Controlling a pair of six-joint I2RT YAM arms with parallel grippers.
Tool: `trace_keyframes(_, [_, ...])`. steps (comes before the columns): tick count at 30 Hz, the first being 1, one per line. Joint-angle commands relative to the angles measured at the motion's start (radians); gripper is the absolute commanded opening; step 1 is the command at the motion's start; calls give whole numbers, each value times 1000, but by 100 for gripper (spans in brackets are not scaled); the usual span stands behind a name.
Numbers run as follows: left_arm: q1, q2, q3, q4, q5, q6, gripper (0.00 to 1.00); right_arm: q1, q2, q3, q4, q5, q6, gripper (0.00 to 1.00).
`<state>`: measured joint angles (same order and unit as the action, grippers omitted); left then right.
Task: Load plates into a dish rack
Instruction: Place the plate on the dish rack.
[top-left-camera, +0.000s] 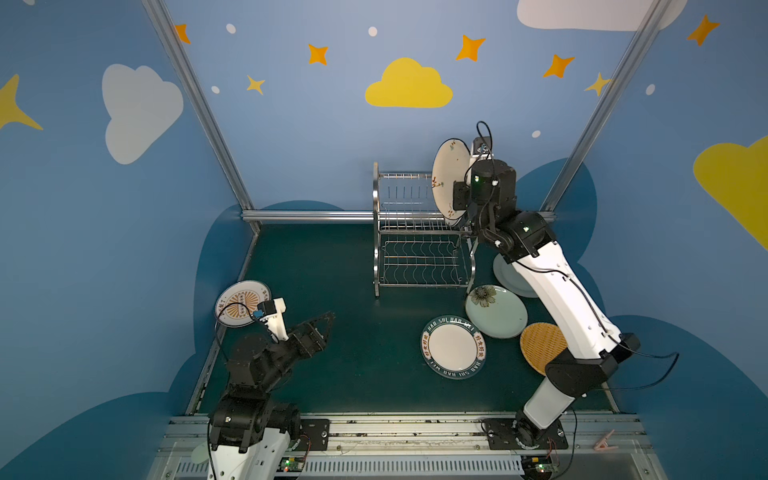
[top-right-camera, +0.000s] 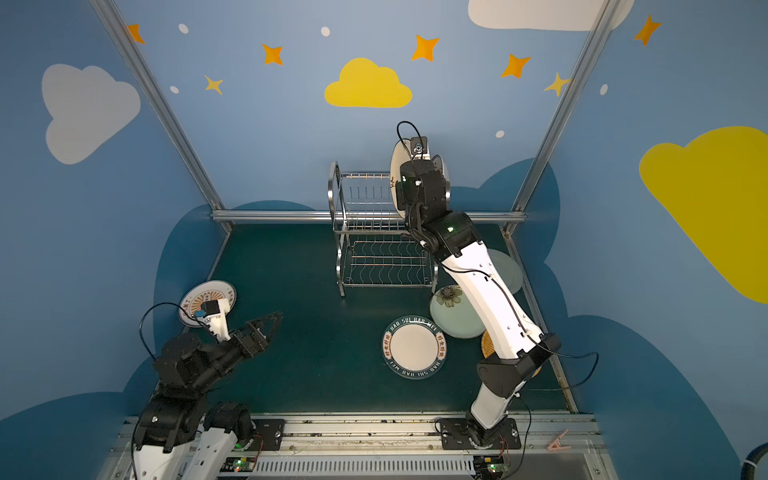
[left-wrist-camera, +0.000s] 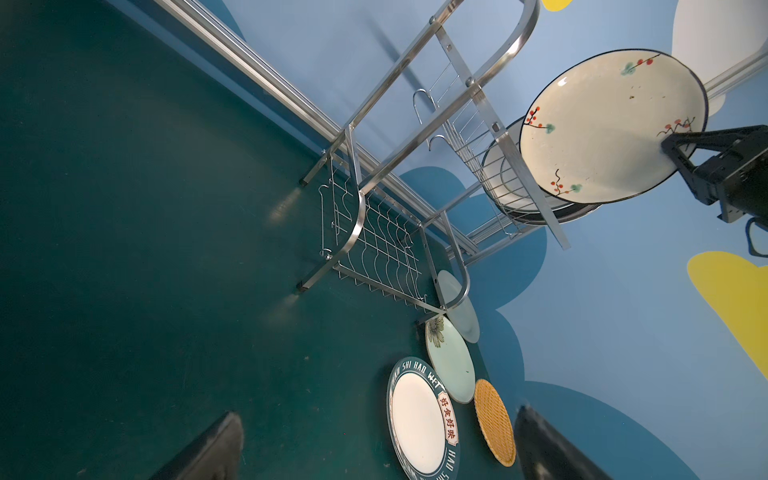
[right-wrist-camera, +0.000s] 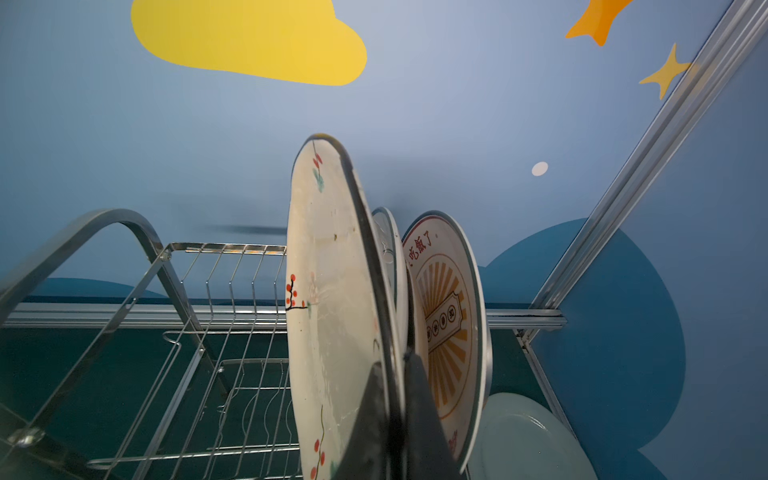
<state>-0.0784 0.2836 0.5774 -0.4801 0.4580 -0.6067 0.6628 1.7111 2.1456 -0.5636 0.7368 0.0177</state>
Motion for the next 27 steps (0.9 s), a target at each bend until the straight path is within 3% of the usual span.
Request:
trace_keyframes(1, [8,9,-2,30,19,0,100,6,1,71,159,67,-41,0])
trace_keyframes(27, [38,25,-7,48,56,-7,100,43,109,102,258,233,-163,0])
